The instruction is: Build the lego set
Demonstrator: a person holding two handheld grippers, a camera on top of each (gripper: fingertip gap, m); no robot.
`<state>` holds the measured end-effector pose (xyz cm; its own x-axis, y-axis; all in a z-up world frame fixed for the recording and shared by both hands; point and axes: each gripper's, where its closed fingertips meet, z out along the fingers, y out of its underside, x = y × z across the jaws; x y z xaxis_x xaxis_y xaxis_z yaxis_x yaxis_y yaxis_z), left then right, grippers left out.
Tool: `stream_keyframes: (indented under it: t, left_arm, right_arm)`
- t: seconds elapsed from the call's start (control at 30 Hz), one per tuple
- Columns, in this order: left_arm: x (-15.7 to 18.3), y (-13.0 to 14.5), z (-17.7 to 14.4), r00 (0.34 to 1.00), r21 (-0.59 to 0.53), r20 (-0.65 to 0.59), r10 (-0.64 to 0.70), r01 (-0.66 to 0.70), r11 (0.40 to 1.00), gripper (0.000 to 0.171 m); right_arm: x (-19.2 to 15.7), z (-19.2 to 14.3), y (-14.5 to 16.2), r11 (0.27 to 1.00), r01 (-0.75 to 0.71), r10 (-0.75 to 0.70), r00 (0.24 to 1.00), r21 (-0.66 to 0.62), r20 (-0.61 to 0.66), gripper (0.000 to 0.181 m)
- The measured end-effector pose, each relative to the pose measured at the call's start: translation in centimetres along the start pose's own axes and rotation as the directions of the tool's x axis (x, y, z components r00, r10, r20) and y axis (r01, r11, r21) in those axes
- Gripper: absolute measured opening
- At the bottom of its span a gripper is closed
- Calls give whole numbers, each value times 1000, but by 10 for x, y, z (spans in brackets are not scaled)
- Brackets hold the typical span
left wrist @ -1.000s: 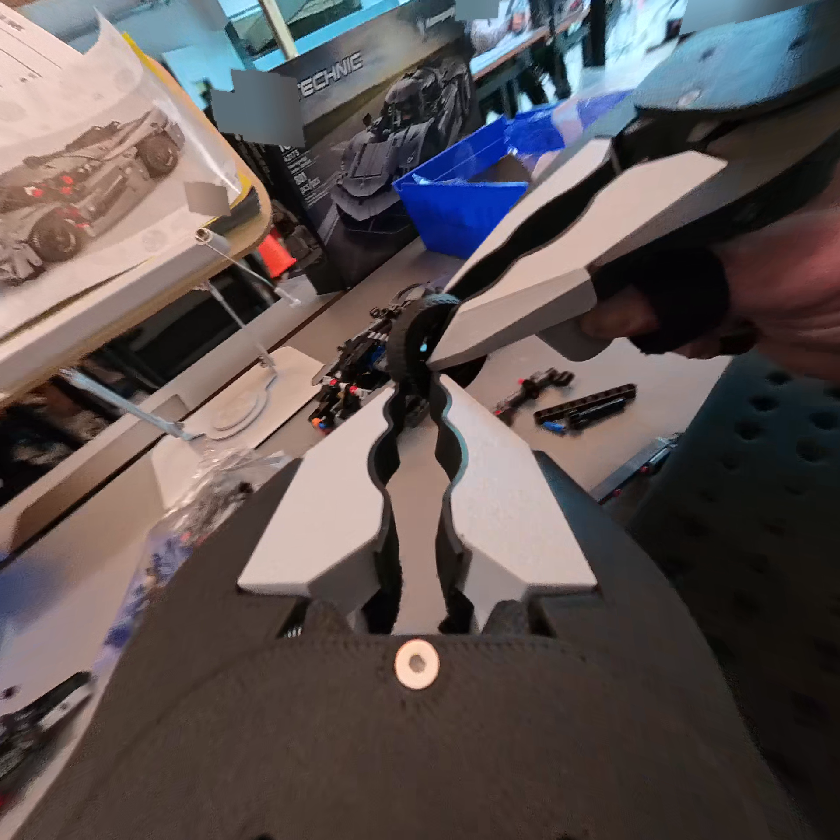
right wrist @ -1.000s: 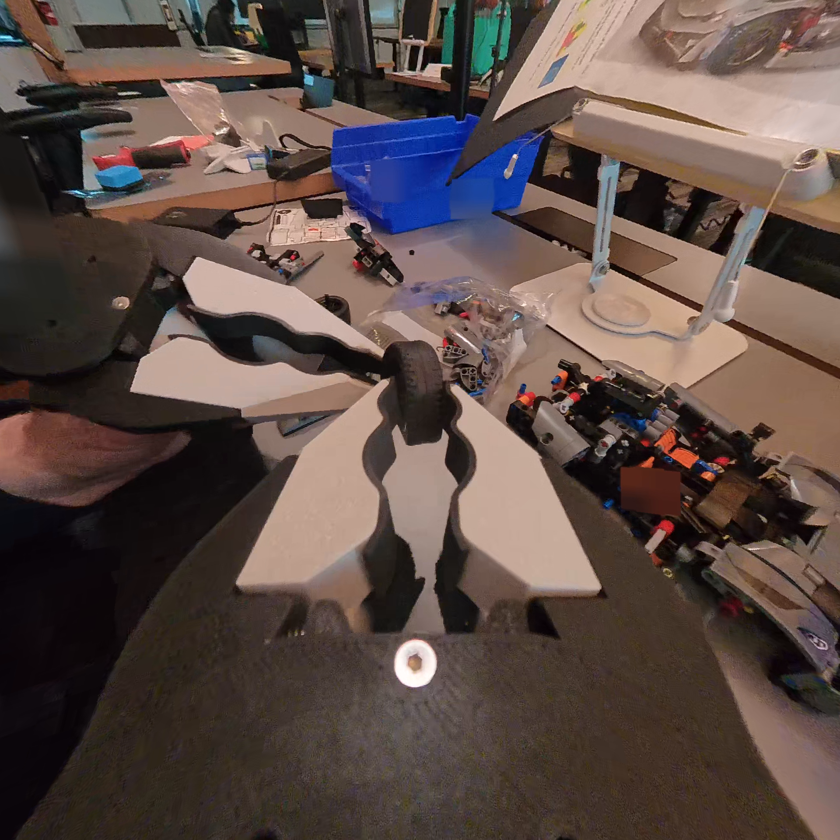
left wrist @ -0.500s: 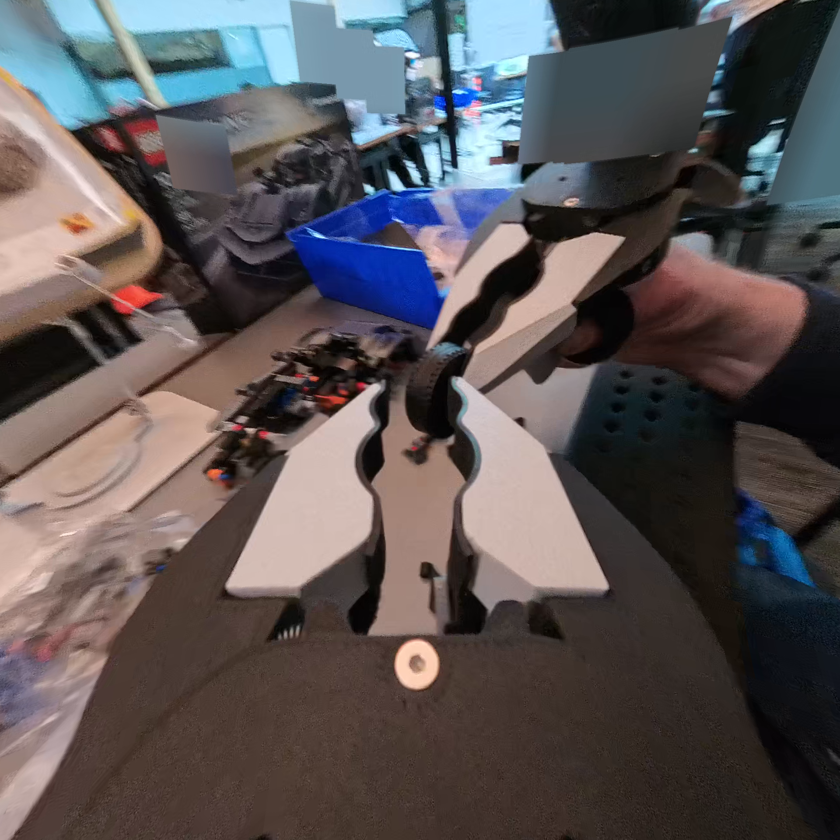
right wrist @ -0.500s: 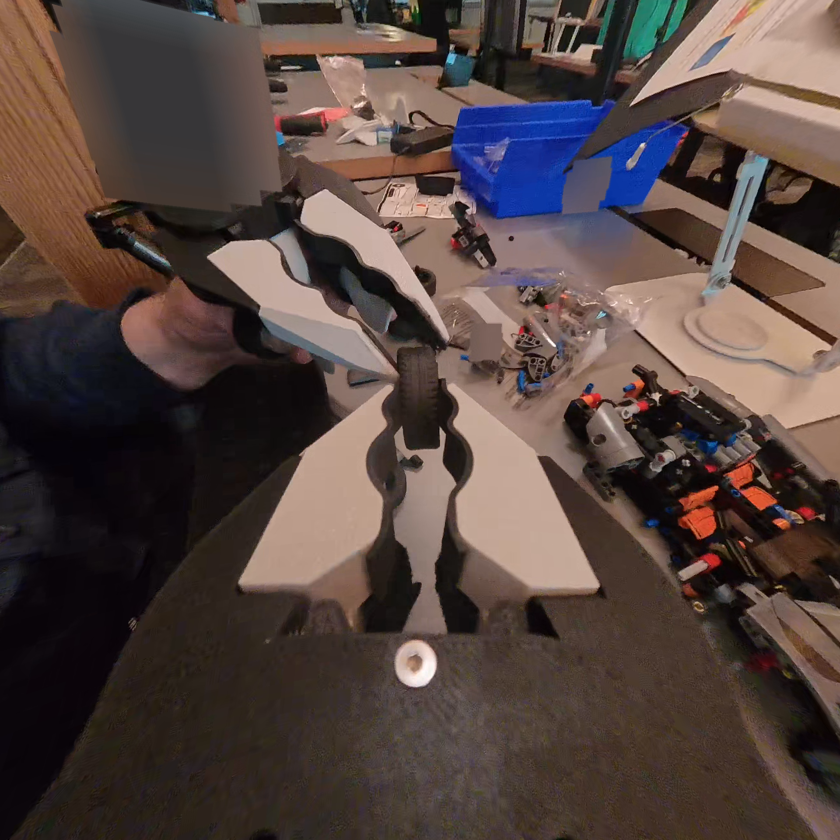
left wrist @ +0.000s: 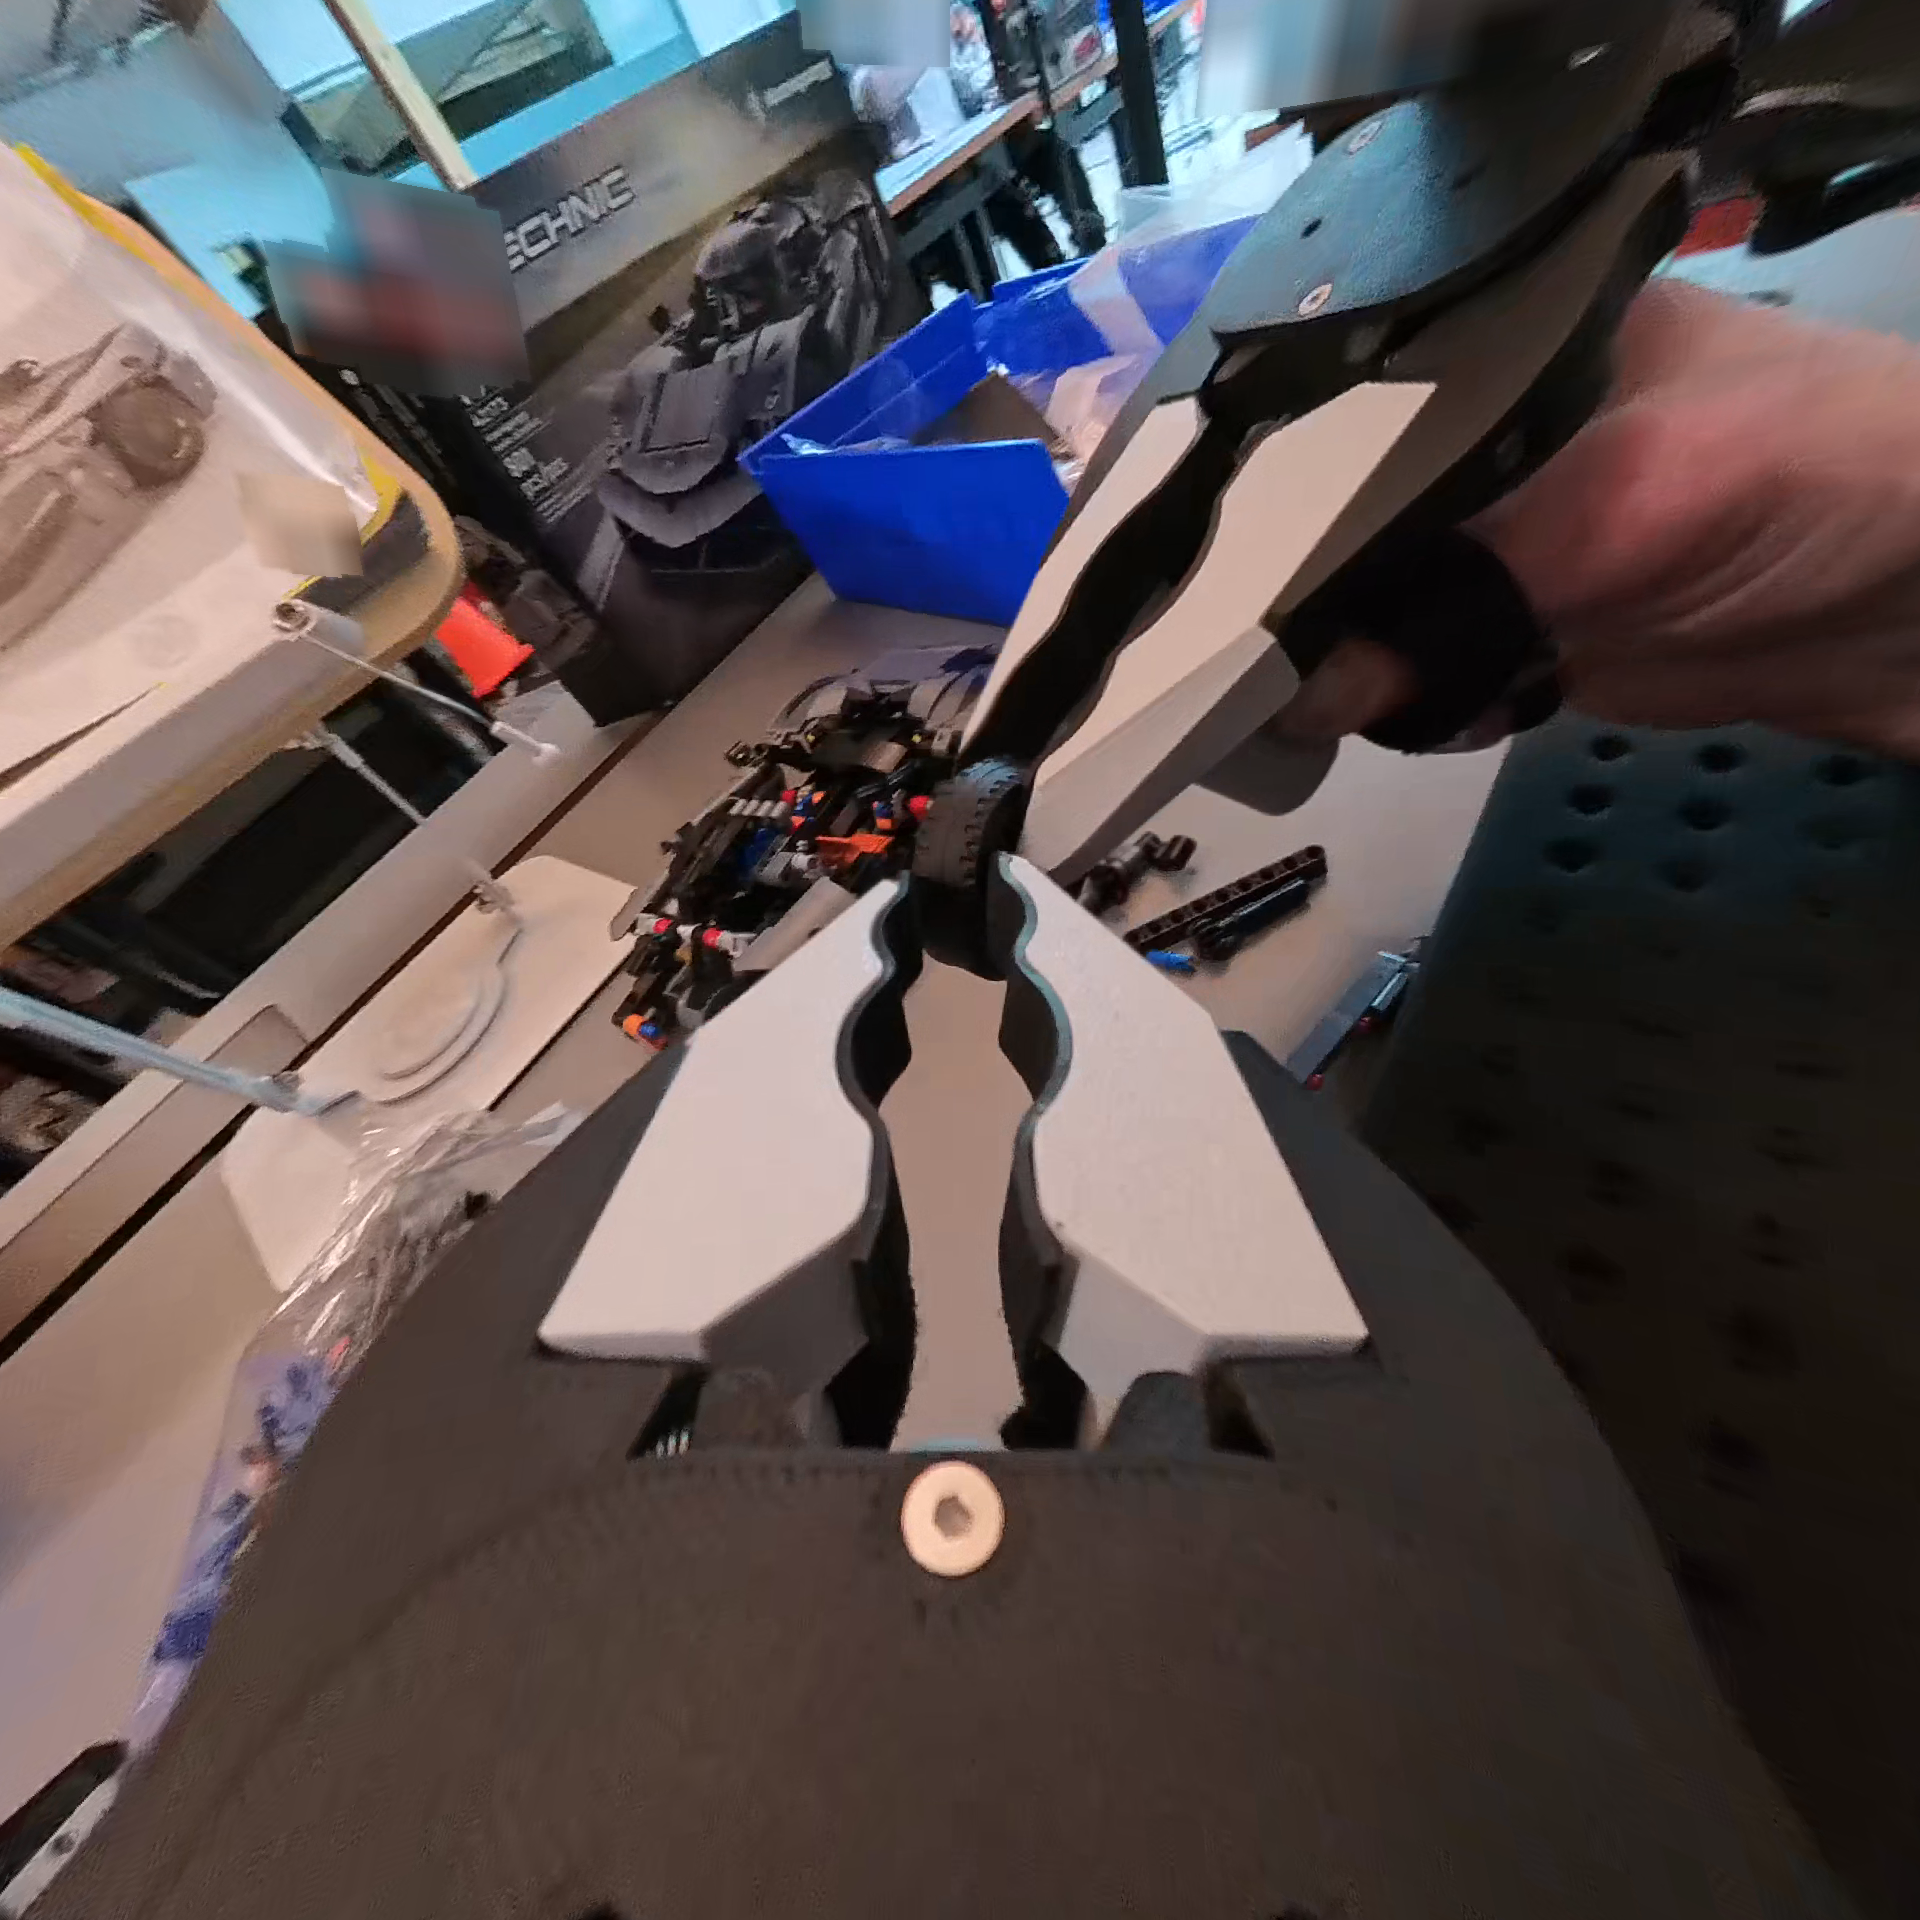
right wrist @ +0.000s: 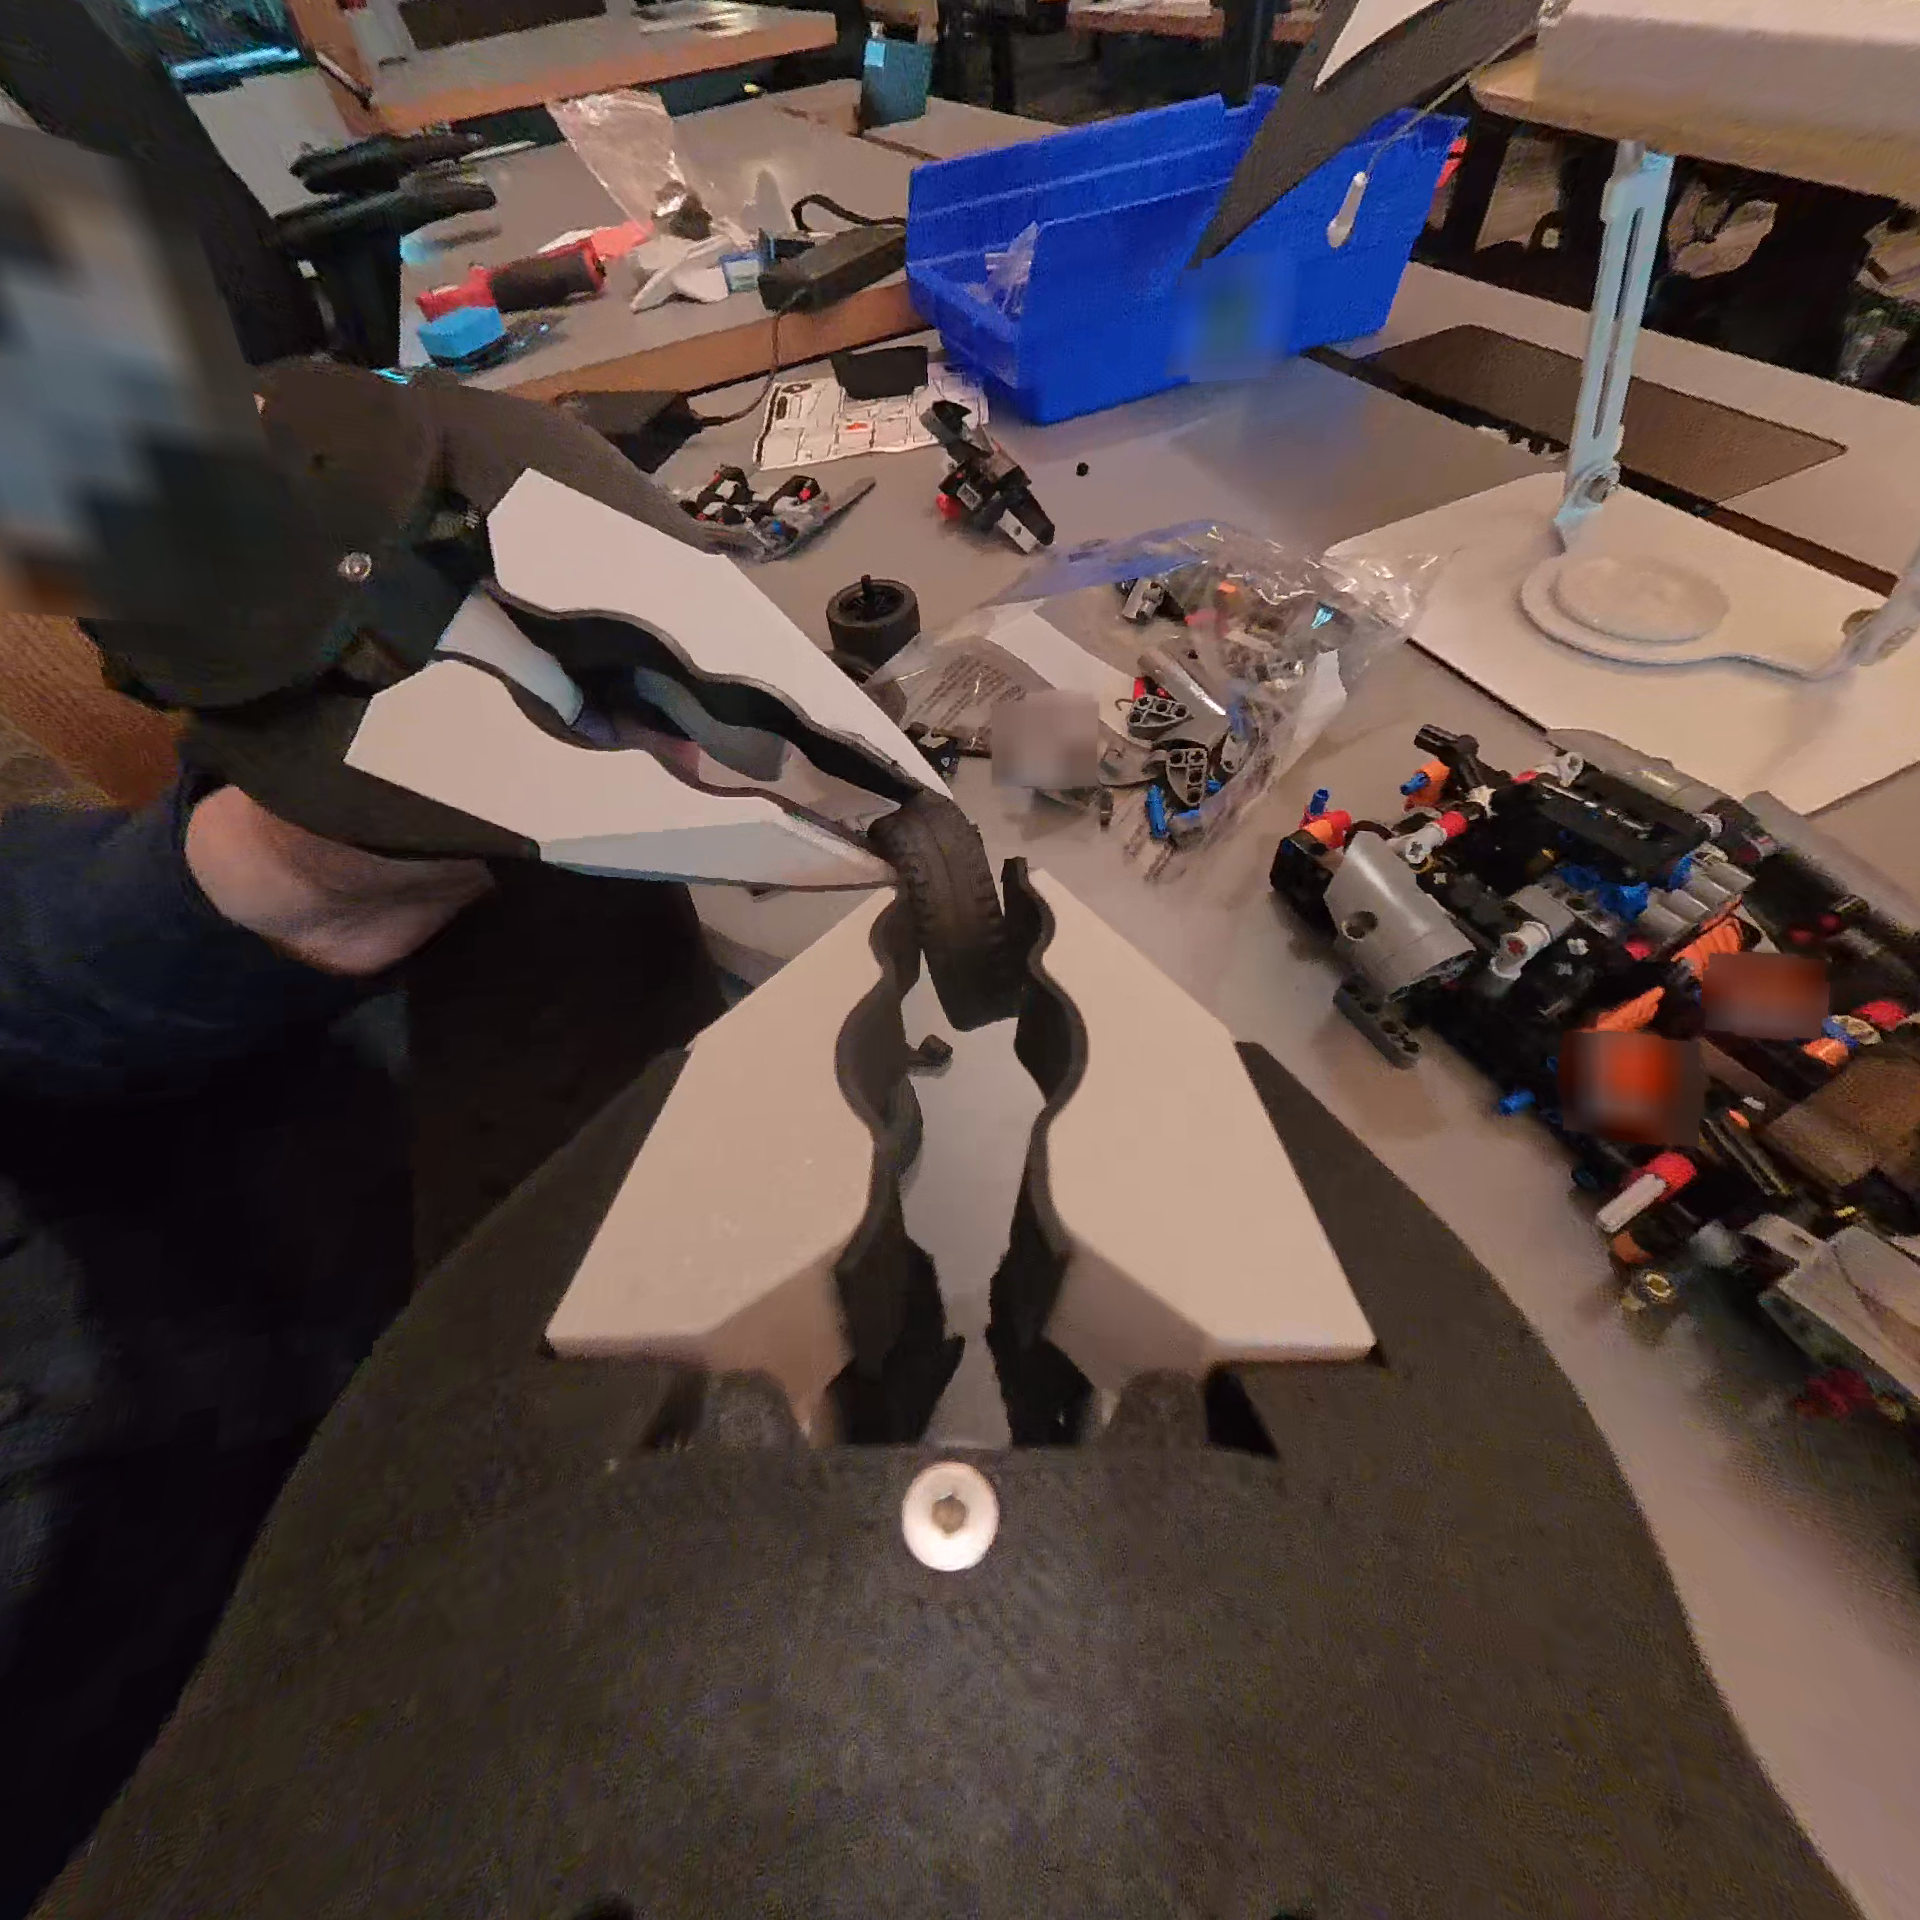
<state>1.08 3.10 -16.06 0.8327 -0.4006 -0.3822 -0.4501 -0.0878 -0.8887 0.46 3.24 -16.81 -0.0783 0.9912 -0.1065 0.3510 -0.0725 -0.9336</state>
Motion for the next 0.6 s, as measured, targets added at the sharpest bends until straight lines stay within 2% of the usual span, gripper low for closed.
stream_keyframes:
  t: [0.03, 0.17, 0.37, 0.6]
  left_arm:
    - [-1, 2, 1, 1000, -14, 19, 17, -16, 1000, 10]
    - [-5, 12, 3, 993, -79, 97, 70, -62, 995, 9]
    - [-10, 22, 2, 980, -131, 183, 81, -58, 990, 8]
    - [-18, 21, -2, 965, -135, 244, 99, -67, 989, 7]
  right_arm:
    - [1, 1, 1, 1000, -7, 7, 1000, -9, -18, 13]
    - [6, 10, 5, 999, -15, 11, 996, -34, -92, 13]
    - [10, 18, 7, 998, 20, -30, 982, -57, -185, 13]
    - [10, 21, 0, 999, 38, -43, 966, -26, -256, 13]
